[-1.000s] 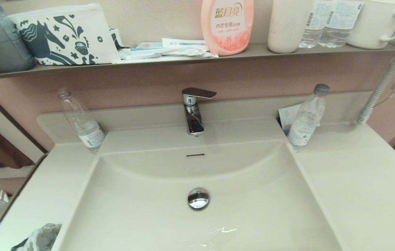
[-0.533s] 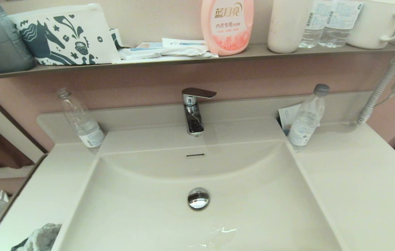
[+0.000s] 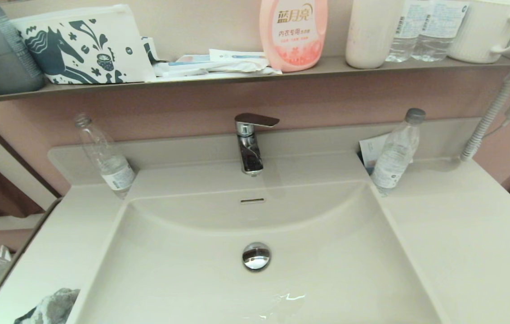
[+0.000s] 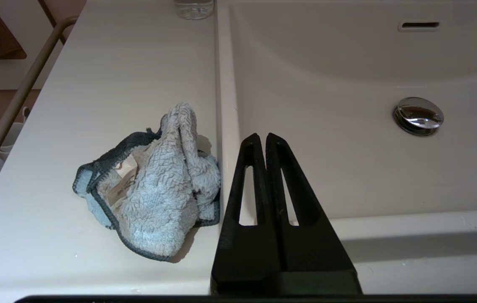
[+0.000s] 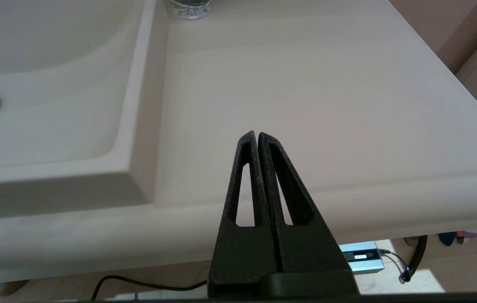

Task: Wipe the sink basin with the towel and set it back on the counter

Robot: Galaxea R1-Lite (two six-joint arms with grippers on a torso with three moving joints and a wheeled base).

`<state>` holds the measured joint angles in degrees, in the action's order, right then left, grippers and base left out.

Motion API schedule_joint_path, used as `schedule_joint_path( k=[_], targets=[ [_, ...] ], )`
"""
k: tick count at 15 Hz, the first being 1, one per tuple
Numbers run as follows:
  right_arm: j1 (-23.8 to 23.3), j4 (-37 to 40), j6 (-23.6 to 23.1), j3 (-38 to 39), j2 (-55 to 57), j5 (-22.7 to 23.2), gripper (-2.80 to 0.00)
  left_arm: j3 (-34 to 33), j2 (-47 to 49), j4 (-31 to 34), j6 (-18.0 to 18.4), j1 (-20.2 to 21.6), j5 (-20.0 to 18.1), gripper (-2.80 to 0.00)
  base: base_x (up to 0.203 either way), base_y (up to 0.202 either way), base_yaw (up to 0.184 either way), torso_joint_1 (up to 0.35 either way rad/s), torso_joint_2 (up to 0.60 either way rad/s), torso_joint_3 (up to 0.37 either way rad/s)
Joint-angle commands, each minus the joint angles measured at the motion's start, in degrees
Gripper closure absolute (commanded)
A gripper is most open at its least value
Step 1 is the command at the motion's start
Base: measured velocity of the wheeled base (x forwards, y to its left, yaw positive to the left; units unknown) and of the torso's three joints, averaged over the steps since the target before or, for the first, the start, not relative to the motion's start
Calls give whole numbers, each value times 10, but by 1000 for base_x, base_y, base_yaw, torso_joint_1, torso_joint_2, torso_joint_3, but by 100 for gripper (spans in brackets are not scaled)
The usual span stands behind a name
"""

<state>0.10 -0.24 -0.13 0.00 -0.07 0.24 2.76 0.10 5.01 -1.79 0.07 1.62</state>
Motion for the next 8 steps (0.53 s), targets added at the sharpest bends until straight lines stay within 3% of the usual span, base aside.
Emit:
schedule_joint_path(
  k=[1, 8],
  targets=[
    [1, 0, 0, 0, 1, 0, 0, 0, 0, 0, 0, 0, 0, 0, 0, 0, 0, 0, 0, 0],
    [0, 0, 0, 0, 1, 0, 0, 0, 0, 0, -1, 0, 0, 0, 0, 0, 0, 0, 0, 0]
  ],
)
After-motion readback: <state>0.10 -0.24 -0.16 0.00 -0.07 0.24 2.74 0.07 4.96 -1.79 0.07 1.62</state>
